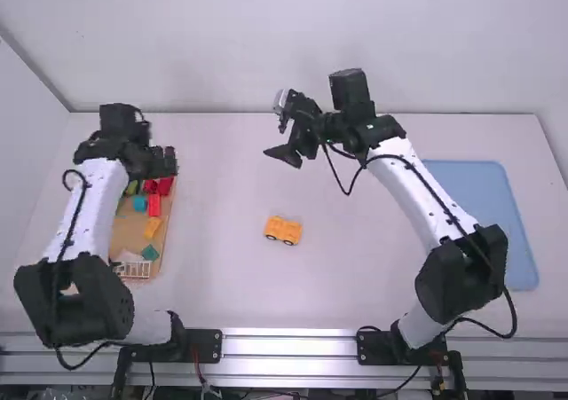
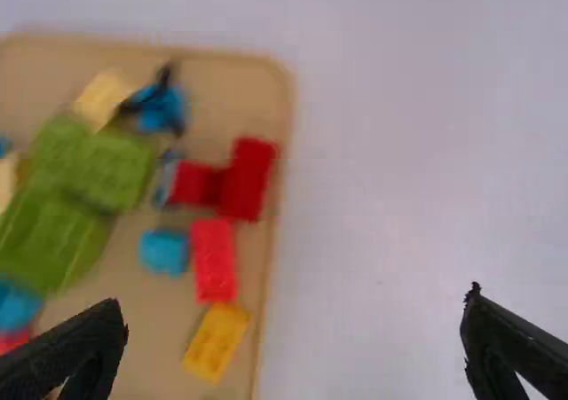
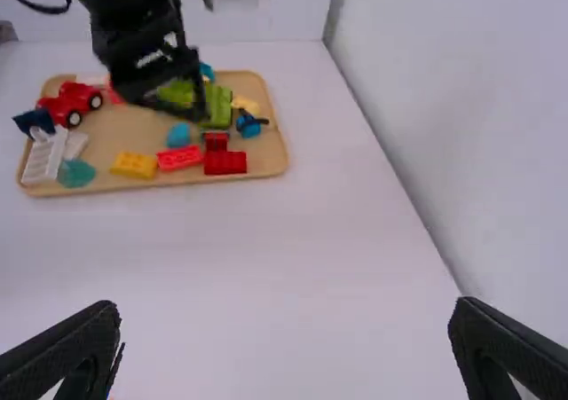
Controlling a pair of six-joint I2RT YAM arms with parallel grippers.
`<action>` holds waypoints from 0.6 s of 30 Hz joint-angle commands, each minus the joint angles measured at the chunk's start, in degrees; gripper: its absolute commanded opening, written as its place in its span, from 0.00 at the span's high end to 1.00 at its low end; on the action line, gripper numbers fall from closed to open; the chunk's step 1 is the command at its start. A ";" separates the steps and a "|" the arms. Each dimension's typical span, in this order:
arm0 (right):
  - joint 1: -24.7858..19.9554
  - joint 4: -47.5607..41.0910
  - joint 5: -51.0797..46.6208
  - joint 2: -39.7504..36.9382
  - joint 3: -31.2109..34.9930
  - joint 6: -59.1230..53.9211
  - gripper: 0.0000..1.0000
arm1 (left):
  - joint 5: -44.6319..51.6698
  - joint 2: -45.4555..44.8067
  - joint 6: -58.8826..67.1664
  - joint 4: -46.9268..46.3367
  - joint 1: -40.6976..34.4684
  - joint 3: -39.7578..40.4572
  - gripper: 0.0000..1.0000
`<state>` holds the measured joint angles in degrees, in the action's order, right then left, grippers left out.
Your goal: Assemble lego blocks to make yellow taxi
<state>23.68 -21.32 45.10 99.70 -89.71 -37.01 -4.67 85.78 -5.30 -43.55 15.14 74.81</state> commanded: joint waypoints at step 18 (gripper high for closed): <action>4.87 3.15 -2.32 0.72 0.55 2.12 0.01 | -4.74 -2.10 -29.55 -0.35 21.03 0.79 0.01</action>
<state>28.82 -18.35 42.74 100.51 -89.49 -35.09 -10.24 83.42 -35.66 -44.10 35.38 74.81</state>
